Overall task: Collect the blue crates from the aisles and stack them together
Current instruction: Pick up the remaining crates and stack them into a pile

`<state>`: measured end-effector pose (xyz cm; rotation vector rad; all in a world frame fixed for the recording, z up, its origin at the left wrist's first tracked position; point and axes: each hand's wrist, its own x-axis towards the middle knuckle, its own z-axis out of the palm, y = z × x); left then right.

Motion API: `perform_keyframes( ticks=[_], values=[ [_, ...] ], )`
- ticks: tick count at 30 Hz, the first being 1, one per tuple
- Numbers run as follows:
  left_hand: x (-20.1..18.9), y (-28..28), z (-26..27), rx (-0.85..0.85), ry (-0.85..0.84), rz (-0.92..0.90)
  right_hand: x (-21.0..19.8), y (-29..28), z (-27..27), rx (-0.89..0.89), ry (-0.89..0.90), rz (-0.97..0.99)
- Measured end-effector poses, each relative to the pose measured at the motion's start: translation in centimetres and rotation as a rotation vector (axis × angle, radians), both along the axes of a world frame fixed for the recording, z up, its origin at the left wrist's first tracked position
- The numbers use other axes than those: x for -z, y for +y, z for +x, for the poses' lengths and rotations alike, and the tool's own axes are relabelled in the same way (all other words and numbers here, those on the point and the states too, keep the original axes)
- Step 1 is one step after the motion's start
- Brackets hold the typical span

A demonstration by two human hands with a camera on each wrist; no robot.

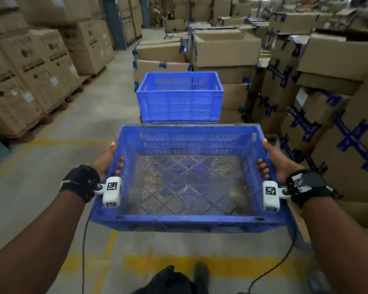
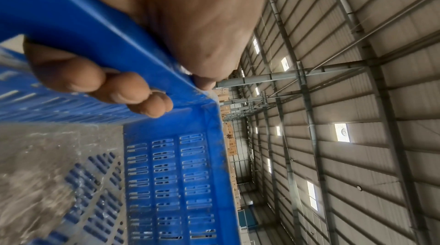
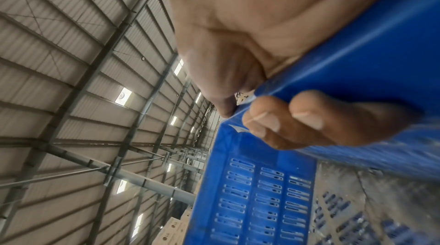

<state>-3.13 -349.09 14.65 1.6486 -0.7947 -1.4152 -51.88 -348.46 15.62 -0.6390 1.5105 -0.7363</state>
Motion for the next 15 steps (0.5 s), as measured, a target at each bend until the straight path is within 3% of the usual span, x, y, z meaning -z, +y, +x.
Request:
perform_keyframes(
  ticks=[3,9,15],
  values=[
    [-4.4,-7.7,0.1,0.039,-0.031,-0.021,-3.0,-9.3,-0.8,-0.053,-0.041,-0.021],
    [-15.8,-21.8,1.0,0.053,-0.154,-0.15,-14.3,-25.0,-0.1,-0.062,-0.183,-0.119],
    [-22.3,-34.6,2.2,0.036,-0.213,-0.243,-21.0,-38.3,1.7,-0.102,-0.131,-0.225]
  ],
)
